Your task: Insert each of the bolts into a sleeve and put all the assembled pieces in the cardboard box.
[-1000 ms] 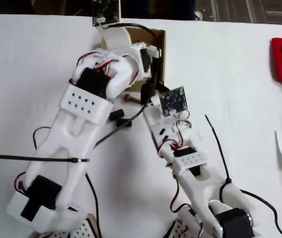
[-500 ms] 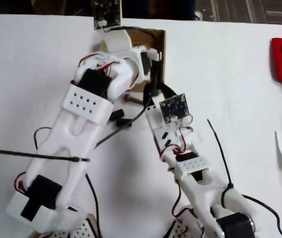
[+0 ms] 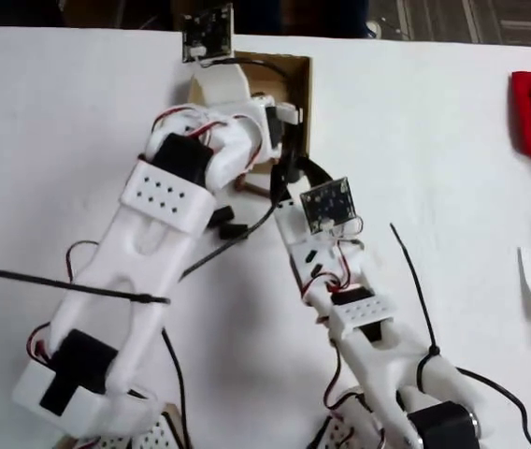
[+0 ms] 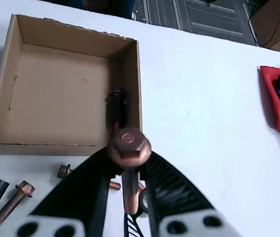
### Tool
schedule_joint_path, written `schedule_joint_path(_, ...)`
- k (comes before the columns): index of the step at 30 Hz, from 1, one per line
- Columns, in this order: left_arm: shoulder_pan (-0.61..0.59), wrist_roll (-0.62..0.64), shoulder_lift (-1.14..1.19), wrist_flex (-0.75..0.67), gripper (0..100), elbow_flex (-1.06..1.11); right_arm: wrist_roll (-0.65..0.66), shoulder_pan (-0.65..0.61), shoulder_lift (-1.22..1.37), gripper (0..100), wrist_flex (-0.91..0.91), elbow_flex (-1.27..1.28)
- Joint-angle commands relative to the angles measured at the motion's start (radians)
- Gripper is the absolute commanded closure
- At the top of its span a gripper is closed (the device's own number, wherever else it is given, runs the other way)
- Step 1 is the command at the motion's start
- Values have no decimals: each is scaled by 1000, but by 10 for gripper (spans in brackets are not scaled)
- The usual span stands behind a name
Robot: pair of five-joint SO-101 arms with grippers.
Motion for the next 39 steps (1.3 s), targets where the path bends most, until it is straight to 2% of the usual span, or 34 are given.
schedule_joint_path(1,-15,-78,-15,58,976,-140,6,44,-39,977,-24,-15)
schedule_joint_path(6,-34,-94,-9,158,976,-239,3,47,-38,977,-22,-12)
schedule_joint_path(16,-34,-97,-6,152,976,-236,6,-21,-38,977,10,-11)
schedule_joint_path(22,-61,-97,-6,137,976,-236,5,-21,-38,977,8,-15)
schedule_joint_path(32,-20,-91,-12,138,976,-213,2,-44,-31,977,13,-61)
schedule_joint_path(37,-18,-87,-12,138,976,-214,0,-45,82,977,7,-101)
schedule_joint_path(39,-14,-46,-11,138,976,-209,0,-45,137,977,5,-129)
